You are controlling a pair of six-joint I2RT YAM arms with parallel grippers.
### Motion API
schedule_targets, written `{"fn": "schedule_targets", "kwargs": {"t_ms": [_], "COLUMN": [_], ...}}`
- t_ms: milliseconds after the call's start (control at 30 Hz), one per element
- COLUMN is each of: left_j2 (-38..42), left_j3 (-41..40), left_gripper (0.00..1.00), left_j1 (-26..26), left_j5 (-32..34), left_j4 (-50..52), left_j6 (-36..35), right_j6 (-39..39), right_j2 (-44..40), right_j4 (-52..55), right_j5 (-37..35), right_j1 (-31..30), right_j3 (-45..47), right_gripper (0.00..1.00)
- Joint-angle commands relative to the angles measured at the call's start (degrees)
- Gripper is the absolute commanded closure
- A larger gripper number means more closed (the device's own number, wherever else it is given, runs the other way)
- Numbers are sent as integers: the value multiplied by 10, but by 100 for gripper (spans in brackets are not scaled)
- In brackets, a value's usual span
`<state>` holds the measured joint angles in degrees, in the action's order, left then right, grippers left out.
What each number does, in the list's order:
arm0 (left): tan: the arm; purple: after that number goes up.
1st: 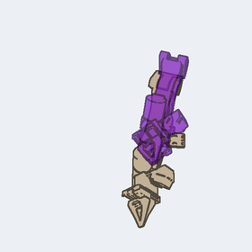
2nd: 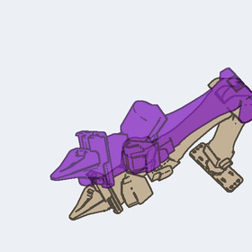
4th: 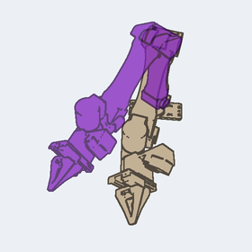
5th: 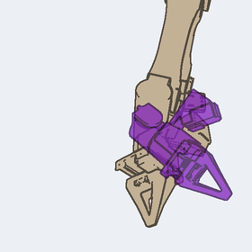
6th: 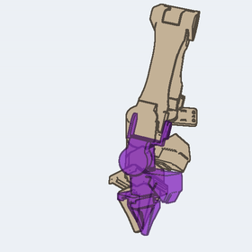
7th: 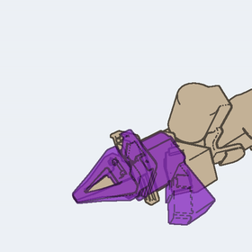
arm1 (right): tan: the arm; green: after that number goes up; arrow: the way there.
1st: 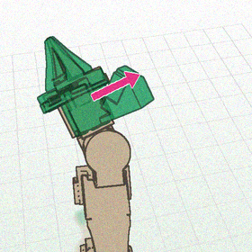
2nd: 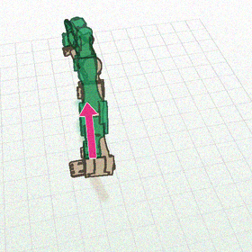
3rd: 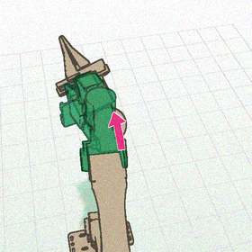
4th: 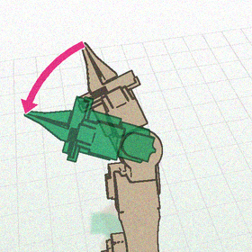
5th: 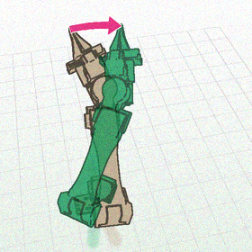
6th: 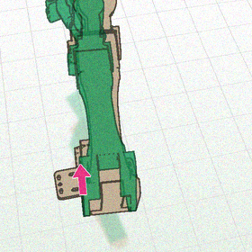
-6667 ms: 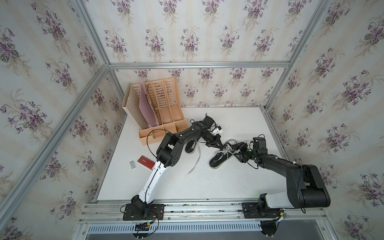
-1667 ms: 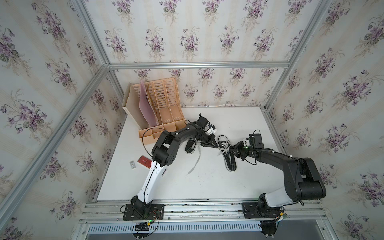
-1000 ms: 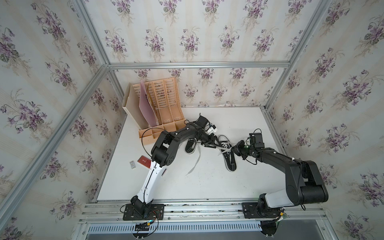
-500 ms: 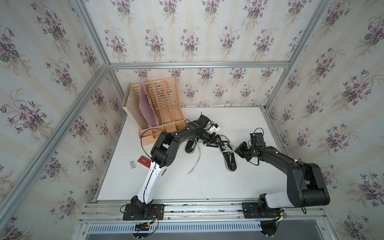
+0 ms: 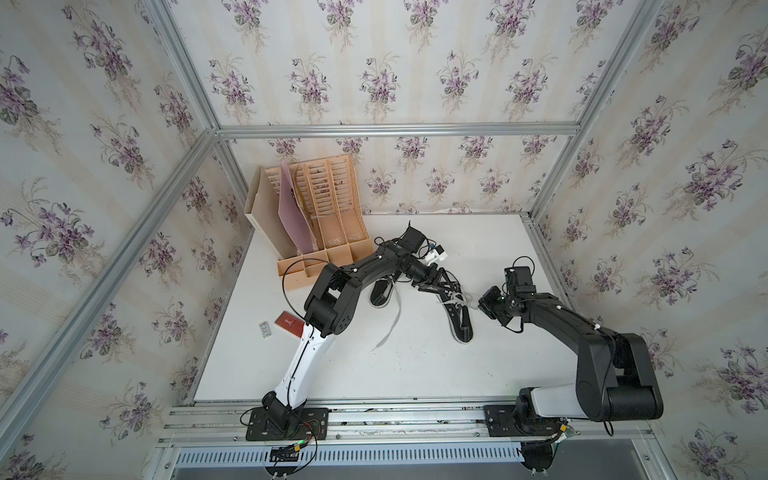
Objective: Tie the shoes
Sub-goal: Tie the shoelace on the shoe.
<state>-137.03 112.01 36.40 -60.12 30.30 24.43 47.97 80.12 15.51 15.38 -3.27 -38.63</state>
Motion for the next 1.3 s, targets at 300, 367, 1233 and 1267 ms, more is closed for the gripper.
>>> {"fn": "schedule_targets", "kwargs": {"t_ms": [300, 367, 1233, 1267], "left_j2": [-21, -24, -76, -81], "left_j3": [42, 52, 143, 149], "left_gripper": [40, 42, 49, 49], "left_j1": [13, 15, 50, 51], "left_j5": [14, 15, 86, 90], "left_j4": [43, 51, 44, 47], "left_j6": [-20, -23, -79, -81], "right_j6": [-29, -31, -49, -50], "right_j2": [-9, -9, -12, -12], "right_j4": [34, 33, 9, 9], "right_j5": [-29, -28, 28, 28], "right_j1": [14, 14, 14, 14], "right_j3": [0, 0, 18, 18], "right_gripper": [100, 100, 100, 100]}}
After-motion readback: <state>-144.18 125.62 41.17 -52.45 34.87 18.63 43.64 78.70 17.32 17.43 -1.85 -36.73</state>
